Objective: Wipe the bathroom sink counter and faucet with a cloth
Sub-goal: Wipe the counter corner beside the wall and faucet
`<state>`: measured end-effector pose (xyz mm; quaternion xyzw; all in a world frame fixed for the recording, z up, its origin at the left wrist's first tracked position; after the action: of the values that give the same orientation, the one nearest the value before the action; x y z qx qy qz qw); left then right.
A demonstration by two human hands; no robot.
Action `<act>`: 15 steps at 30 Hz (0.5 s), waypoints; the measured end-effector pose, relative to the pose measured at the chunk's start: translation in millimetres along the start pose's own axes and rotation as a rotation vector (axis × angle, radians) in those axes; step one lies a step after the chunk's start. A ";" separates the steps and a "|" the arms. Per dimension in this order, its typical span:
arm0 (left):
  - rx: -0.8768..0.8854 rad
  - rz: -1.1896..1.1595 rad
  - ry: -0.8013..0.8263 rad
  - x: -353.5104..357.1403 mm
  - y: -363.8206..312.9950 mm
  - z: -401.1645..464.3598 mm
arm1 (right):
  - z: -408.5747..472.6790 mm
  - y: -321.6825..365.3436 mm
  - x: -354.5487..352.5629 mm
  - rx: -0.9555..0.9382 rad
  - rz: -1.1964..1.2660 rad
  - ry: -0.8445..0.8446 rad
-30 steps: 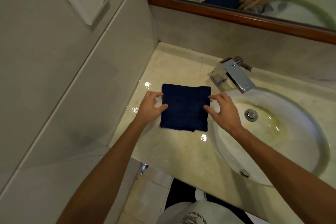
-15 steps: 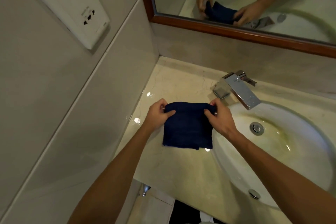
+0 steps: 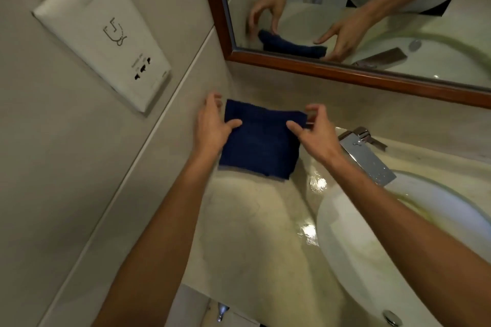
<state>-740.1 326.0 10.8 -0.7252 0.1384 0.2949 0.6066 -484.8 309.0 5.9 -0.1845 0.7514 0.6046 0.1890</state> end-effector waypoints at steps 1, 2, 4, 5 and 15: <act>0.006 0.111 -0.011 4.5 -2.7 7.4 | 11.5 5.7 -5.1 0.004 -0.076 -0.022; 0.014 0.199 -0.004 10.6 -4.0 8.2 | 17.4 9.5 -11.7 -0.004 -0.116 -0.049; 0.055 0.310 0.031 26.8 1.9 -3.0 | 12.9 10.1 -26.5 -0.061 -0.136 -0.096; 0.066 0.334 0.046 36.4 8.8 -8.5 | 6.1 6.7 -33.6 -0.095 -0.160 -0.124; 0.153 0.452 0.074 133.5 48.3 44.6 | -13.5 -74.5 -67.7 -0.308 -0.561 -0.119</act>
<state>-673.5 379.0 -111.3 -0.6378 0.3413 0.3852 0.5730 -389.7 284.2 -19.6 -0.3753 0.5584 0.6453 0.3618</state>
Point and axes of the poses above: each hand's wrist, its own z-axis towards the middle knuckle, its own x-axis out of the palm, y = z × x, the point moved 2 cm from there along z, towards the middle knuckle, and after that the axes turned 4 degrees about -z, right-handed, at the moved point
